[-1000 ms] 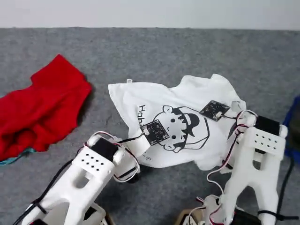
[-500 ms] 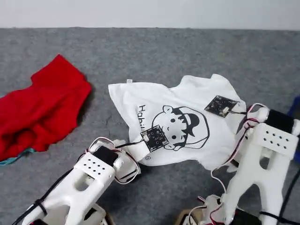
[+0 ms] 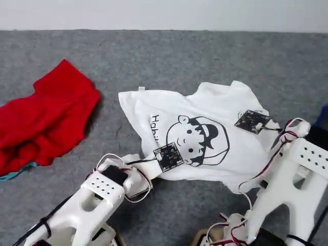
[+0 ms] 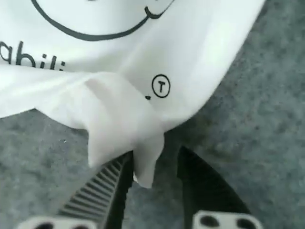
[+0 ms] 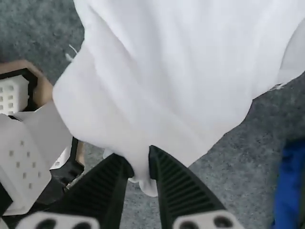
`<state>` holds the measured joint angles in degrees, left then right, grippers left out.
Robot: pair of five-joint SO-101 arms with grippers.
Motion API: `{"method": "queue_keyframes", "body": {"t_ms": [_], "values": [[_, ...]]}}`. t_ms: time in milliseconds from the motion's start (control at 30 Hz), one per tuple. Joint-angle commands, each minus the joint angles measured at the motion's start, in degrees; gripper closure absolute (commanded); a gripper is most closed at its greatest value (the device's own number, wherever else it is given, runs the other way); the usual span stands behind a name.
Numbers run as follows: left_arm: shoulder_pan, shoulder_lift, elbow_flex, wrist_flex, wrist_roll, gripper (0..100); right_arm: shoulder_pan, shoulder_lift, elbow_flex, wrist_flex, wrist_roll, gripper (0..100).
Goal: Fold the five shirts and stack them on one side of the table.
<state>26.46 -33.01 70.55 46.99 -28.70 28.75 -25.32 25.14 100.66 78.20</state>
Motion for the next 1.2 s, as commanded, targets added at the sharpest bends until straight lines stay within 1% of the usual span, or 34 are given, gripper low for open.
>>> {"method": "queue_keyframes", "body": {"t_ms": [0, 67, 200, 233, 400, 500, 533, 600, 767, 867, 967, 1033, 1100, 1167], "values": [[-0.3, -0.9, 0.0, -2.1, -1.8, 86, 0.9, 0.0, -2.4, 2.2, 0.4, 98.4], [-0.3, -0.9, 0.0, -2.5, -3.6, 91, 0.9, 0.0, -2.3, 2.2, 0.4, 98.4], [-0.3, -0.9, 0.2, -6.2, -10.3, 99, 1.2, 0.0, -2.3, 2.2, 0.4, 98.4], [-0.3, -0.9, 0.2, -6.9, -11.3, 99, 1.2, 0.0, -2.3, 2.2, 0.4, 98.4], [-0.3, -1.0, 0.2, -7.0, -11.3, 99, 0.9, 0.0, -2.3, 2.2, 0.4, 98.4], [-0.3, -1.4, 0.0, -4.4, -11.3, 99, 0.4, 0.0, -2.3, 2.2, 0.3, 98.4], [-0.3, -1.4, -0.7, -2.7, -11.3, 99, -1.0, 0.1, -2.2, 2.2, -0.3, 98.4], [-0.3, -1.4, -2.9, 2.4, -11.2, 99, -4.9, 0.7, -2.4, 2.2, -4.1, 98.4], [-0.3, -1.4, -12.9, 19.0, -11.2, 99, -17.3, 4.6, -2.6, 0.4, -15.2, 98.5], [-0.3, -1.4, -21.1, 29.6, -11.3, 99, -21.1, 6.3, -2.6, -0.9, -20.2, 98.5], [-0.3, -1.4, -28.7, 40.1, -11.3, 99, -21.2, 6.4, -2.6, -0.5, -20.5, 98.5], [-0.4, -1.4, -32.5, 45.5, -11.4, 99, -19.0, 5.3, -2.6, -0.1, -20.4, 98.5], [-2.6, -1.4, -35.2, 47.7, -11.5, 99, -15.6, 3.7, -2.6, -0.6, -18.6, 98.5], [-6.7, -1.3, -36.6, 46.1, -12.5, 99, -11.0, 2.2, -2.5, -3.1, -17.7, 98.5]]}}
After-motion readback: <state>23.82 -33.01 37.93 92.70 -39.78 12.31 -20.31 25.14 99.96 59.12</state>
